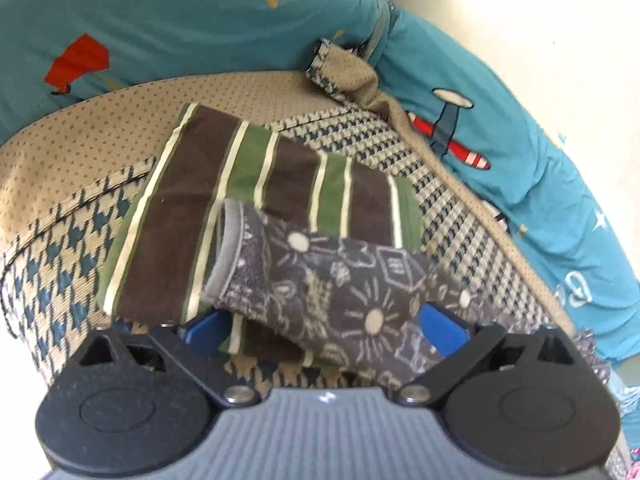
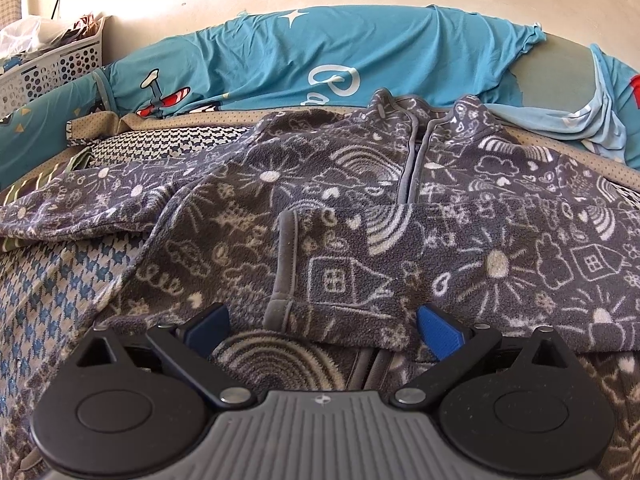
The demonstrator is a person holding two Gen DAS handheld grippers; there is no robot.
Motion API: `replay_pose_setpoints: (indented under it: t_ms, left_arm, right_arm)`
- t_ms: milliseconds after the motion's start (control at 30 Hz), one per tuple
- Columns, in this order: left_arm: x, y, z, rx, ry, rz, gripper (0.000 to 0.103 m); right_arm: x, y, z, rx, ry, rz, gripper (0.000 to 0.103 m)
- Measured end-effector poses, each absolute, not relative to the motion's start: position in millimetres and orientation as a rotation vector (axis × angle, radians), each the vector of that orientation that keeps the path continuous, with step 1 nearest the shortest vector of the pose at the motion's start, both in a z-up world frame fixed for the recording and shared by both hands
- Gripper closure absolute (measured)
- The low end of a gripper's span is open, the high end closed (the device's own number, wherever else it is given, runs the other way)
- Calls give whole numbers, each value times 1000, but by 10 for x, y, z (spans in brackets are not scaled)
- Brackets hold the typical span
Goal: Fold clothes
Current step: 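Grasp the grey fleece sleeve cuff with the left tool, then lift the sleeve across the jacket body and open the left tool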
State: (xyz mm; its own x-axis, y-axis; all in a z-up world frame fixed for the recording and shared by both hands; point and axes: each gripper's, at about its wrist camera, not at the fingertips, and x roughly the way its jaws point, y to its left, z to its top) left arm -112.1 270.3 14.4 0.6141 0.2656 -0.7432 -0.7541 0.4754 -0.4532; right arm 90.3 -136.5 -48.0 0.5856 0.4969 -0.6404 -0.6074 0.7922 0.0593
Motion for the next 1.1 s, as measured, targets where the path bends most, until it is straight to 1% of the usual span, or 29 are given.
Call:
replay_pose_setpoints:
  t_ms: [167, 200, 267, 300, 367, 400, 600, 900, 1100]
  left_arm:
    - [-1115, 2748, 97, -900, 633, 671, 35]
    - [-1112, 2749, 89, -904, 626, 674, 38]
    - [-1099, 2735, 78, -896, 626, 691, 56]
    - [-1092, 2727, 72, -891, 626, 703, 59]
    - [-1100, 2712, 65, -893, 618, 717, 78]
    - [-1100, 2701, 65, -891, 616, 721, 82]
    - [-994, 2556, 128, -791, 618, 731, 93]
    - [-709, 2113, 334, -687, 557, 528, 93]
    - [-347, 1630, 451, -601, 575, 311, 93]
  right_arm:
    - [905, -1349, -481, -181, 690, 649, 1]
    - [906, -1345, -482, -183, 691, 650, 0]
    - [900, -1338, -483, -190, 691, 649, 0]
    - [897, -1335, -484, -193, 691, 648, 0]
    - [895, -1328, -486, -201, 690, 647, 0]
    - [895, -1325, -486, -204, 690, 646, 0]
    - [896, -1330, -482, -204, 690, 647, 0]
    - [893, -1331, -478, -202, 689, 648, 0]
    - [896, -1337, -475, -197, 689, 649, 0]
